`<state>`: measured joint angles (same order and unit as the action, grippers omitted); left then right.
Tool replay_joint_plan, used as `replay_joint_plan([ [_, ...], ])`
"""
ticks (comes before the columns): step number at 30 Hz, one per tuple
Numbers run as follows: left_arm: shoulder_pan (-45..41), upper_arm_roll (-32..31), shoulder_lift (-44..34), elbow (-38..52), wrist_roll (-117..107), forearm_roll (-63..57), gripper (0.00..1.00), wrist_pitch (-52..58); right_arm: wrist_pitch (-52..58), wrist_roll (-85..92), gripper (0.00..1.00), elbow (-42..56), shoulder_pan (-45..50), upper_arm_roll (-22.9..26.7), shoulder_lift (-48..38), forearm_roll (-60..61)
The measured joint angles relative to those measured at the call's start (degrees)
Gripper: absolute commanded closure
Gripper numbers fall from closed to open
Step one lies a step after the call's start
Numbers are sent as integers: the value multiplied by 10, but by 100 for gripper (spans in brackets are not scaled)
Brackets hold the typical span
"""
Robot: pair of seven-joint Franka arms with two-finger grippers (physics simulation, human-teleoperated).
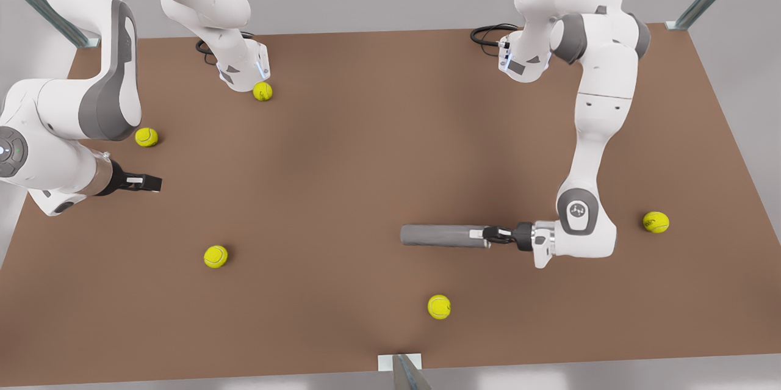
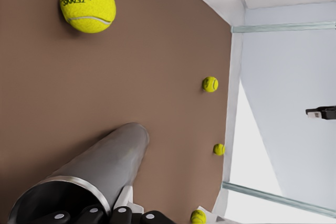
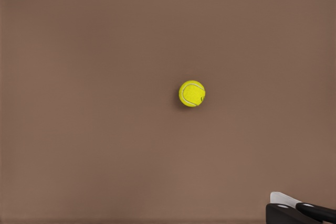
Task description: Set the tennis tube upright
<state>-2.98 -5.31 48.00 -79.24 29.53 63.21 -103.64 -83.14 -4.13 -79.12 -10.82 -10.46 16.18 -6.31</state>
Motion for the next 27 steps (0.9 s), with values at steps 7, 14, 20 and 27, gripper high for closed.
replay_joint_plan([
  [7, 0, 43, -46, 0, -29, -40, 79, 13, 0, 0, 0, -1, 0, 0, 0, 0],
  [14, -1, 68, -133, 0, -100, -173, 79, 11, 0, 0, 0, 0, 0, 0, 0, 0],
  [20, -2, 68, -187, 0, -193, -359, 79, 11, -1, 0, 0, -1, 0, 0, 0, 1],
  [27, -18, 68, -228, -25, -345, -561, 79, 12, 0, -1, 0, 0, 0, 0, 0, 0],
])
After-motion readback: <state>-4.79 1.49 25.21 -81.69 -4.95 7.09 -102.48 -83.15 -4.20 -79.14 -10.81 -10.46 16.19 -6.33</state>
